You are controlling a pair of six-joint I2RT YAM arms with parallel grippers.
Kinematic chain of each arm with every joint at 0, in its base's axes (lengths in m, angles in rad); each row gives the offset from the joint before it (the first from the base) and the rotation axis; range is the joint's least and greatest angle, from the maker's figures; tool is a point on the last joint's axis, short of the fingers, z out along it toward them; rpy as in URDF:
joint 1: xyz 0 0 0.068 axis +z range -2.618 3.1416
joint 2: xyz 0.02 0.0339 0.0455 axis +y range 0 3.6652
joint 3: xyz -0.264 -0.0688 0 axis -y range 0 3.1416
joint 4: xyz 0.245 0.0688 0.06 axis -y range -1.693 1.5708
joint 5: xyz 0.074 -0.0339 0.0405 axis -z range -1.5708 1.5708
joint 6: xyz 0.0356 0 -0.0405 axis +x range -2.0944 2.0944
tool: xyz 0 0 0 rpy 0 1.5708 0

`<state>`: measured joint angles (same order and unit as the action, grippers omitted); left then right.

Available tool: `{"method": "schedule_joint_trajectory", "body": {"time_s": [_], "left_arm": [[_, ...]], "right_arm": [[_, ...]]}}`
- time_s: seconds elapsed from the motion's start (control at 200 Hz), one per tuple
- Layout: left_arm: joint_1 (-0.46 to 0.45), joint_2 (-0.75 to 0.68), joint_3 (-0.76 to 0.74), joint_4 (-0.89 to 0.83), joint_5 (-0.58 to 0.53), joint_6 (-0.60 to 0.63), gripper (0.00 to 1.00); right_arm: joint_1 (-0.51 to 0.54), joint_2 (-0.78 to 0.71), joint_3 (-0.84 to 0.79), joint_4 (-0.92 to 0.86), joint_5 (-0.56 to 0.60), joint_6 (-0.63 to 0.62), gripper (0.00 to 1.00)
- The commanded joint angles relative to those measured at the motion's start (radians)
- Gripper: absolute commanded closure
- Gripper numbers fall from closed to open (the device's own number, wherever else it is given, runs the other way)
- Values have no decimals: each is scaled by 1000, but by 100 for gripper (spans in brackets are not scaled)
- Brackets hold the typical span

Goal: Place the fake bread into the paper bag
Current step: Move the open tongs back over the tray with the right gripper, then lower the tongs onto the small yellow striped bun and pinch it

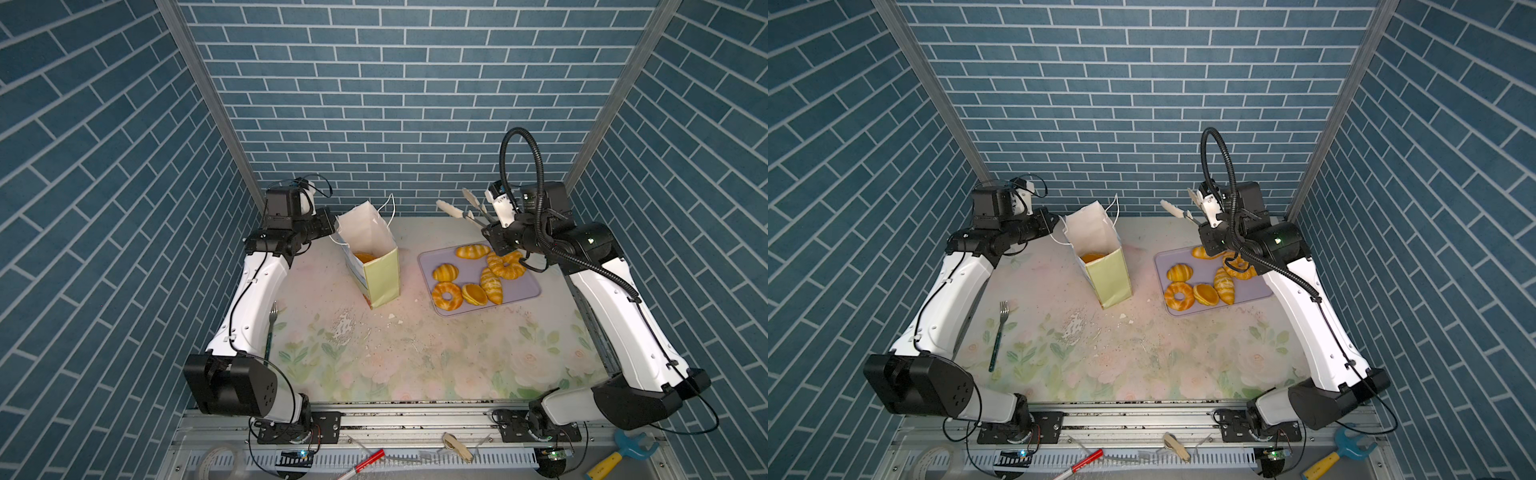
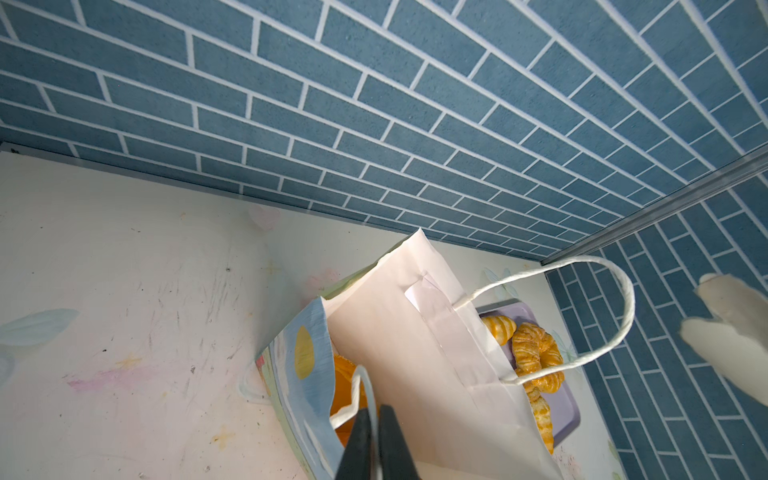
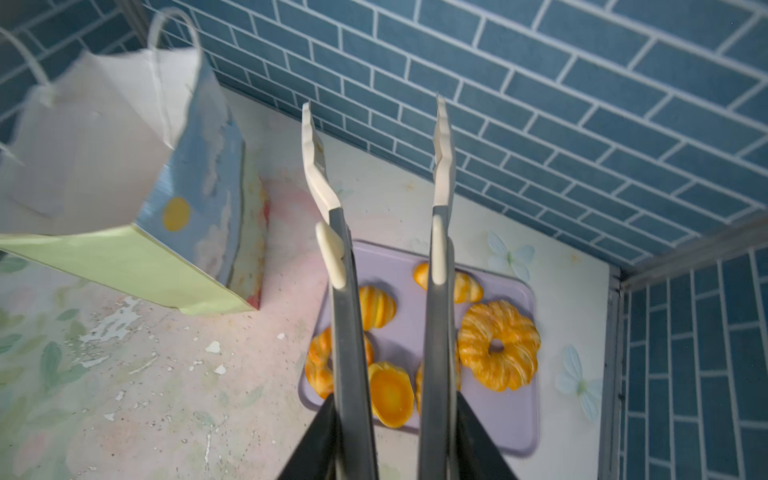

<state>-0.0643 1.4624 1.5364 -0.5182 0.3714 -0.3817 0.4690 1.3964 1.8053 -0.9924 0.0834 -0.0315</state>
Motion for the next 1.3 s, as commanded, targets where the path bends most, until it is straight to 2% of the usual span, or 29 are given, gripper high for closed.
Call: {"method": "schedule_joint_trajectory", "body": {"time_s": [0.0,0.075,0.175,0.26,0.42,0.685,0.815,0.965,1.115,1.295], "left_arm": [[-6,-21,-1,-14,2,2,80],[-6,-23,4,-32,-4,14,73],[-6,-24,21,-61,-4,31,54],[-6,-24,39,-87,0,47,43],[-5,-27,60,-141,-12,86,33],[-5,-23,123,-207,-32,122,29],[-5,-43,106,-201,-29,136,29],[-5,-50,97,-207,-25,155,28],[-5,-39,101,-187,-1,161,28],[0,-33,77,-139,-12,160,27]], "right_arm": [[-46,-45,-95,43,33,99,60],[-58,-69,-173,38,31,130,60],[-69,-99,-261,30,23,174,60],[-75,-105,-310,14,23,205,60],[-76,-103,-372,-6,6,243,60],[-76,-59,-376,-26,-47,205,60],[-73,-14,-395,3,-122,151,59],[-72,69,-390,41,-131,109,58],[-70,133,-344,66,-166,108,56],[-52,203,-340,114,-151,131,55]]}}
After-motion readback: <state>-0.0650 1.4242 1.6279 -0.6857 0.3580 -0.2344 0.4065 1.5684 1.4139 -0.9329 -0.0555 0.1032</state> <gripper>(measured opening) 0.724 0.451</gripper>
